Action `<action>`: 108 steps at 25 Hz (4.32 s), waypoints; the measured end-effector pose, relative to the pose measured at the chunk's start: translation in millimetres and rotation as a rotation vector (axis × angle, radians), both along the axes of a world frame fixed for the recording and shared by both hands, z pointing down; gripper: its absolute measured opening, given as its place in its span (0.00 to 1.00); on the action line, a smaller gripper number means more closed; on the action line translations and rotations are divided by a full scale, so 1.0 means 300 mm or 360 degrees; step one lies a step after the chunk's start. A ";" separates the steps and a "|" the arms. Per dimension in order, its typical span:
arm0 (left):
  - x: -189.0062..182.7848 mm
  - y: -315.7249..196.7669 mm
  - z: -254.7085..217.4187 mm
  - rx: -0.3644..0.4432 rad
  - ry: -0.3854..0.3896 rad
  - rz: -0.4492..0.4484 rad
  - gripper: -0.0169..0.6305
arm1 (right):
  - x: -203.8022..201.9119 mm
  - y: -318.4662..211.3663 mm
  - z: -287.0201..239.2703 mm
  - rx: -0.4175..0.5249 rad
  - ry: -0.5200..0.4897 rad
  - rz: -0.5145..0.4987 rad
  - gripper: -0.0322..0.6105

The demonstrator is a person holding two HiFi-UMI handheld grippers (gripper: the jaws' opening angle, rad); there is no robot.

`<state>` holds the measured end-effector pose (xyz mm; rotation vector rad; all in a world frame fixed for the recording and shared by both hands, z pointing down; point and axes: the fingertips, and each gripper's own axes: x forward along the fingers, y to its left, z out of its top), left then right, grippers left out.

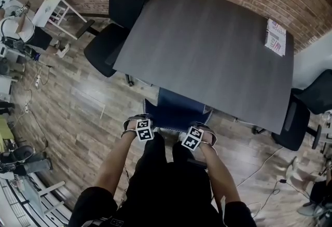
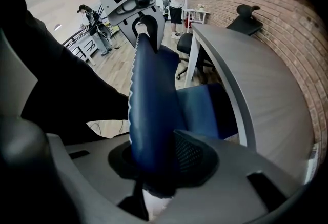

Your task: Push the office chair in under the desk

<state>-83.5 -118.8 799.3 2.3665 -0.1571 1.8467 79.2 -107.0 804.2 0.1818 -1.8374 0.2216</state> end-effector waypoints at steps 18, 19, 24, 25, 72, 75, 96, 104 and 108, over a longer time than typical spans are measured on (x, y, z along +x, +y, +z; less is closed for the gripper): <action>-0.088 -0.141 0.001 0.0023 0.0066 0.0215 0.20 | -0.092 -0.103 -0.007 -0.0001 0.0039 0.0188 0.22; -0.102 -0.157 0.007 0.0031 0.0061 0.0231 0.20 | -0.102 -0.113 -0.007 0.0001 0.0040 0.0207 0.22; -0.141 -0.251 -0.001 0.0051 0.0088 0.0254 0.19 | -0.152 -0.172 -0.007 0.0002 0.0039 0.0293 0.22; -0.147 -0.266 -0.004 0.0048 0.0096 0.0261 0.19 | -0.160 -0.183 -0.008 0.0002 0.0040 0.0306 0.22; -0.190 -0.442 -0.156 -0.0038 0.0435 -0.0249 0.35 | -0.199 -0.329 -0.187 0.0062 -0.0106 0.0583 0.36; -0.212 -0.480 -0.265 -0.0088 0.0673 -0.0562 0.28 | -0.187 -0.379 -0.311 0.0161 -0.0277 0.0787 0.34; -0.053 -0.614 -1.220 0.0905 0.1537 -0.0969 0.04 | -0.071 -0.571 -1.117 0.0984 -0.1222 0.1607 0.07; -0.002 -0.513 -1.382 0.1057 0.1784 -0.0971 0.04 | -0.114 -0.472 -1.228 0.1133 -0.1360 0.1589 0.07; 0.009 -0.478 -1.330 0.1035 0.1737 -0.0998 0.04 | -0.128 -0.440 -1.219 0.1134 -0.1384 0.1624 0.06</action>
